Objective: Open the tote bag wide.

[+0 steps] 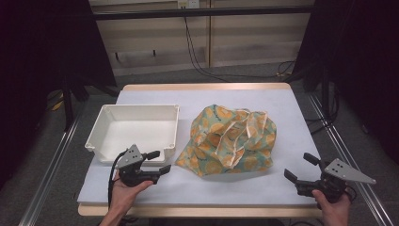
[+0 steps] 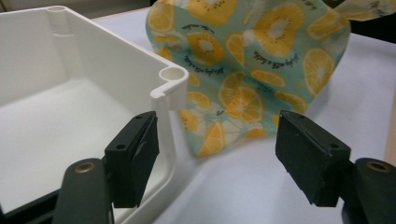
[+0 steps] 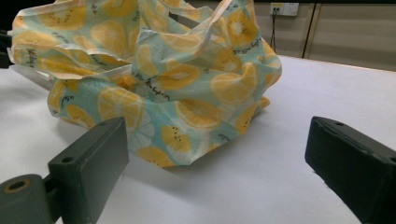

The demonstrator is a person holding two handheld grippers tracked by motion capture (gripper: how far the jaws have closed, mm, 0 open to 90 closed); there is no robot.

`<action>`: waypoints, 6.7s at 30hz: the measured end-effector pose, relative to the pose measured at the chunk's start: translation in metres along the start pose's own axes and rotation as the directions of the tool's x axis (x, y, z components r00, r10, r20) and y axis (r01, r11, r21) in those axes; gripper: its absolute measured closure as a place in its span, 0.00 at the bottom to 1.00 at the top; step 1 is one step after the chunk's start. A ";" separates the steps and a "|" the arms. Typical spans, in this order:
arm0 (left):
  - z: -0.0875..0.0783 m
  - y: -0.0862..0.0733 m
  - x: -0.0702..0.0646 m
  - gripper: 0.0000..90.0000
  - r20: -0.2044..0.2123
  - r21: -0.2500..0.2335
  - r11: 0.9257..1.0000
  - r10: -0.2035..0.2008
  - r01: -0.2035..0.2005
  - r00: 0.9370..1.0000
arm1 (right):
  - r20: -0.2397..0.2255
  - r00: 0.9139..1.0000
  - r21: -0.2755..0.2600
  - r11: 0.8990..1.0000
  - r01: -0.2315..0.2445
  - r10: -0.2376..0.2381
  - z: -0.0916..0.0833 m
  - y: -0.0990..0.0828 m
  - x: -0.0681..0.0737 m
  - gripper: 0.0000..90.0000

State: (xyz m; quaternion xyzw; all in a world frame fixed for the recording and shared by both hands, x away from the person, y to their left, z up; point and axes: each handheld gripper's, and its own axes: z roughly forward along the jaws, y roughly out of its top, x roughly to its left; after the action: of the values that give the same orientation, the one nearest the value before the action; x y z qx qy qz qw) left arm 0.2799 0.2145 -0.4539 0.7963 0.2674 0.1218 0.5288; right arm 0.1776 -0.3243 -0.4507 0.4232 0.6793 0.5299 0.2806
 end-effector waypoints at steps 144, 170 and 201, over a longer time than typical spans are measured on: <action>0.036 0.040 -0.022 0.67 0.249 0.118 0.993 -0.059 0.031 0.967 | -0.111 0.988 0.251 0.965 -0.073 0.103 -0.004 0.026 -0.042 0.76; 0.057 0.131 -0.083 0.55 0.381 0.051 0.971 0.197 -0.233 0.903 | -0.219 0.976 0.192 0.981 0.039 0.004 0.009 0.082 -0.009 0.55; 0.129 0.133 -0.059 0.98 0.352 0.332 0.870 0.244 -0.365 0.903 | -0.449 0.889 0.469 0.825 0.316 -0.085 0.132 0.066 0.039 0.72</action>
State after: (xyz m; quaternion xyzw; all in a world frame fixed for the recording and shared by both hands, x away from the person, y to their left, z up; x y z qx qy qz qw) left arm 0.3321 0.0423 -0.3805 0.9268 0.0728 0.0268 0.3675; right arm 0.2868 -0.2210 -0.4222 0.2878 0.8833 0.3652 0.0598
